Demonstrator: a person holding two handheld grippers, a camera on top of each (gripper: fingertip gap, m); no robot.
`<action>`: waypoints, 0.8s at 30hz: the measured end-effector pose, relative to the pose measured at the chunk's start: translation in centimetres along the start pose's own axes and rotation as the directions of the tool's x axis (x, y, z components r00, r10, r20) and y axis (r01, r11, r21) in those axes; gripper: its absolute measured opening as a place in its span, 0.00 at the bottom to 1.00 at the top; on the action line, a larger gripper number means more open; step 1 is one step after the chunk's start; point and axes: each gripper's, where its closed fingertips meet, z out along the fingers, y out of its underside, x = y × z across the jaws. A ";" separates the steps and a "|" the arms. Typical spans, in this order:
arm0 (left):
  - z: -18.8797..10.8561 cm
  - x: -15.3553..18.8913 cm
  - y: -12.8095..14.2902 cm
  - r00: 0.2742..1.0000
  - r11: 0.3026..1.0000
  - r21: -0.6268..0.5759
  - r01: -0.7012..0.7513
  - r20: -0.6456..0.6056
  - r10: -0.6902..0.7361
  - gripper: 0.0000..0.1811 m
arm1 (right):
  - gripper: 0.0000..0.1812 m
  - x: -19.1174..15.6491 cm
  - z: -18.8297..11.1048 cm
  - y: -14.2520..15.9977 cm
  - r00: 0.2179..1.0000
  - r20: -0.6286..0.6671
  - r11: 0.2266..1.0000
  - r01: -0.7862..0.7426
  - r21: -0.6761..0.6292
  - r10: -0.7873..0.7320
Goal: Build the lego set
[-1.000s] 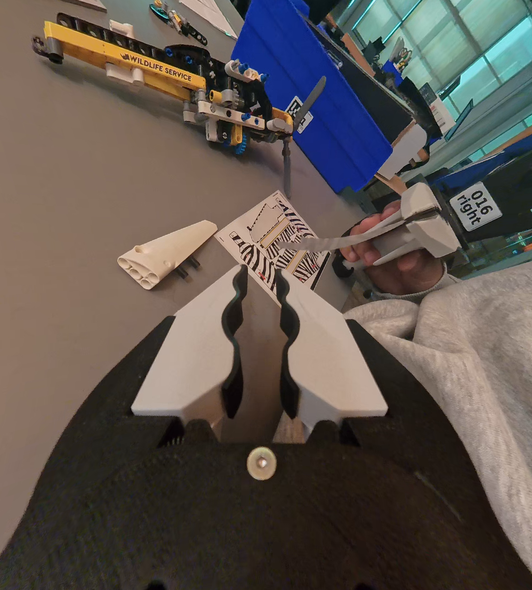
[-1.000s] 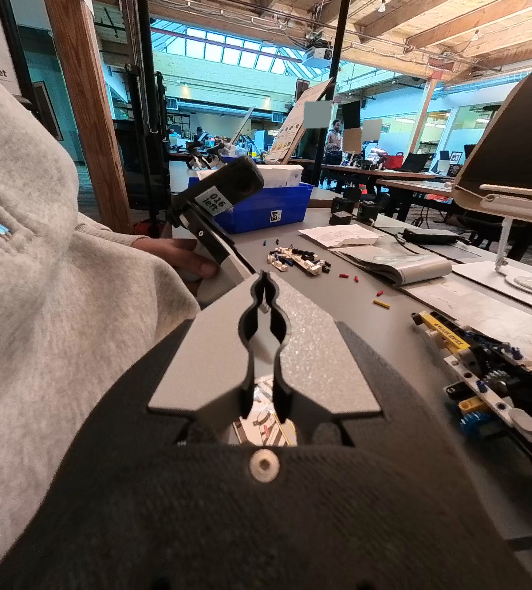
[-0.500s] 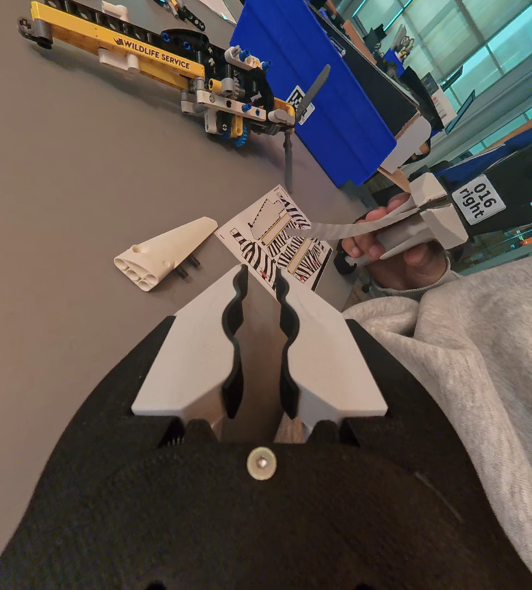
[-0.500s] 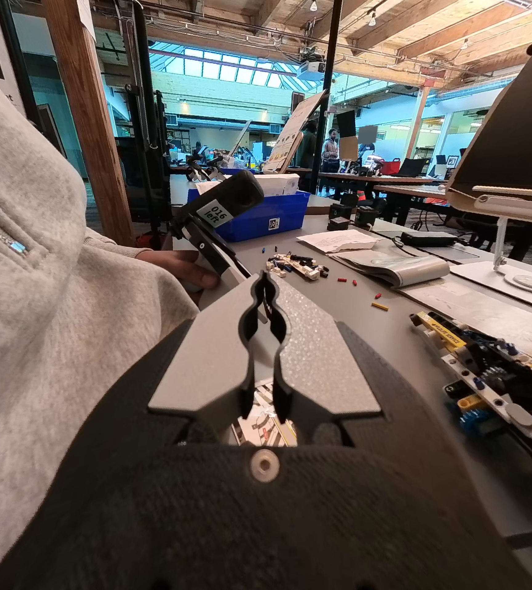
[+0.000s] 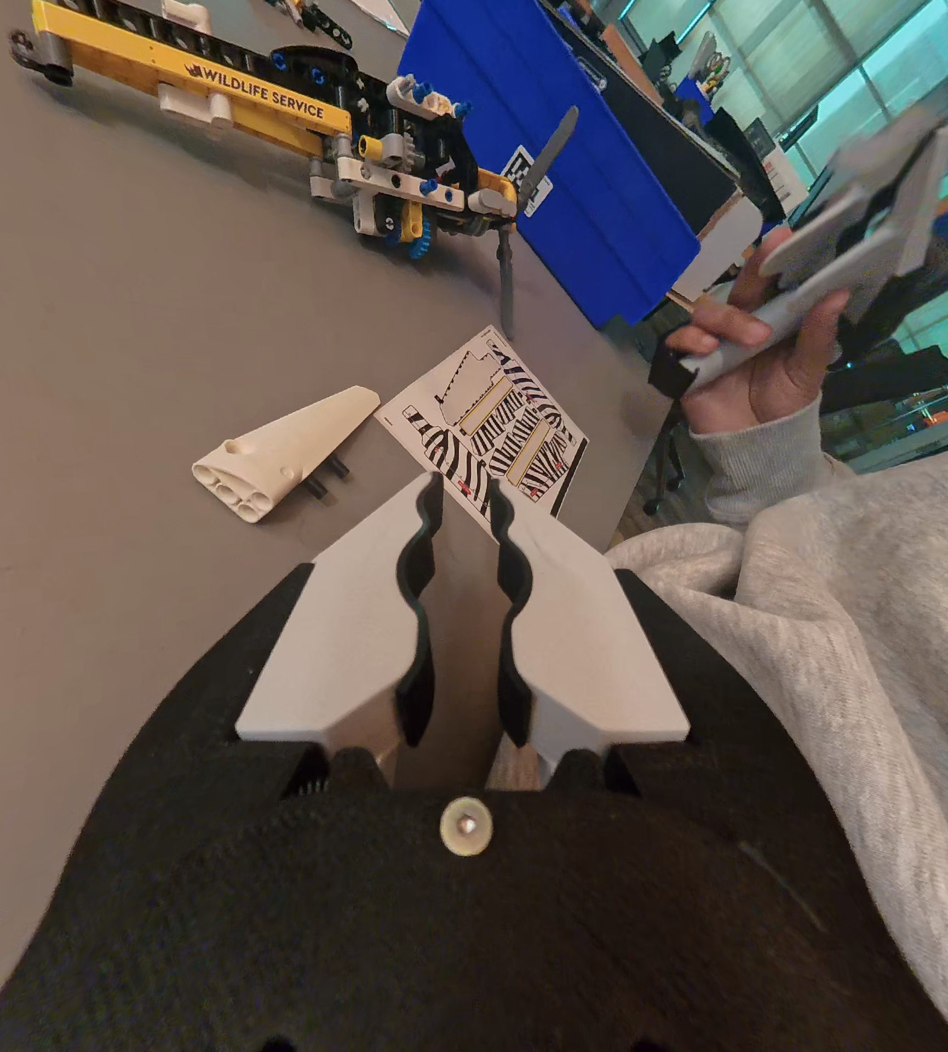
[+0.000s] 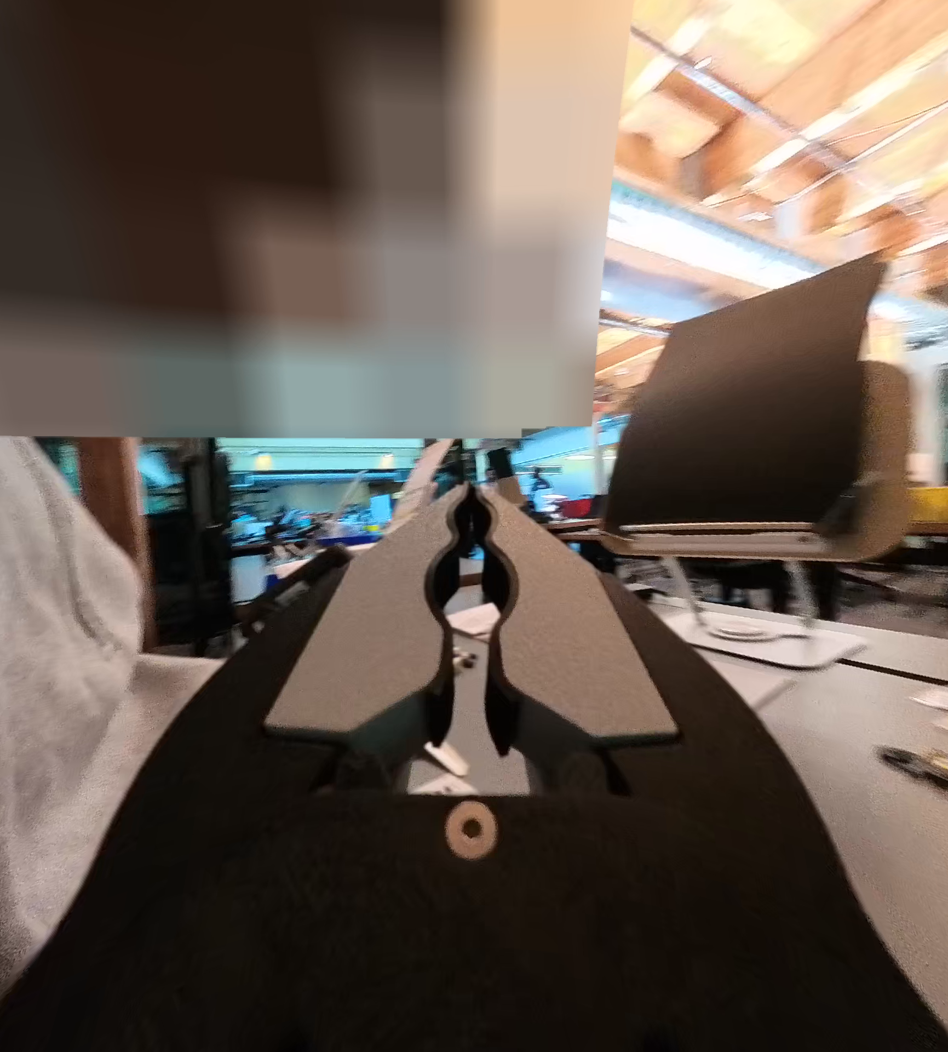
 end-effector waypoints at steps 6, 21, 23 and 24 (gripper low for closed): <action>0.5 0.1 0.3 1.000 0.999 -0.033 -0.023 0.004 0.023 0.08 | 0.00 2.4 -1.3 1.0 0.990 -0.123 0.996 0.059 -0.073 -0.068; 0.9 0.4 0.8 0.999 0.996 -0.066 -0.052 0.000 0.052 0.08 | 0.00 3.0 -1.3 3.1 0.988 -0.156 0.991 -0.009 -0.131 -0.011; 0.9 0.5 0.8 0.998 0.996 -0.069 -0.057 0.002 0.057 0.08 | 0.00 3.0 -1.3 3.2 0.988 -0.156 0.991 -0.013 -0.133 -0.008; 1.0 0.5 0.8 0.998 0.996 -0.072 -0.059 0.002 0.059 0.08 | 0.00 3.0 -1.3 3.3 0.988 -0.156 0.991 -0.014 -0.133 -0.007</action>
